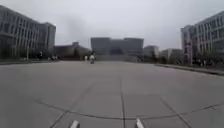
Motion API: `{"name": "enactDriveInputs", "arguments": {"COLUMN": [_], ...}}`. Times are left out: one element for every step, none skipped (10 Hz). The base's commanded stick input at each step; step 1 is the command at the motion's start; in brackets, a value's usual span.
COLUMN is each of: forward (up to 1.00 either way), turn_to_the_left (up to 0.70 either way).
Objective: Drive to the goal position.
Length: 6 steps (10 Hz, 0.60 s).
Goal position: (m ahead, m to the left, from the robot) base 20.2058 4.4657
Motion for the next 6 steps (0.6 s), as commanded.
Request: {"name": "enactDriveInputs", "arguments": {"forward": [1.00, 1.00, 1.00, 1.00, 1.00, 1.00], "turn_to_the_left": [0.00, 0.00, 0.00, 0.00, 0.00, 0.00]}}
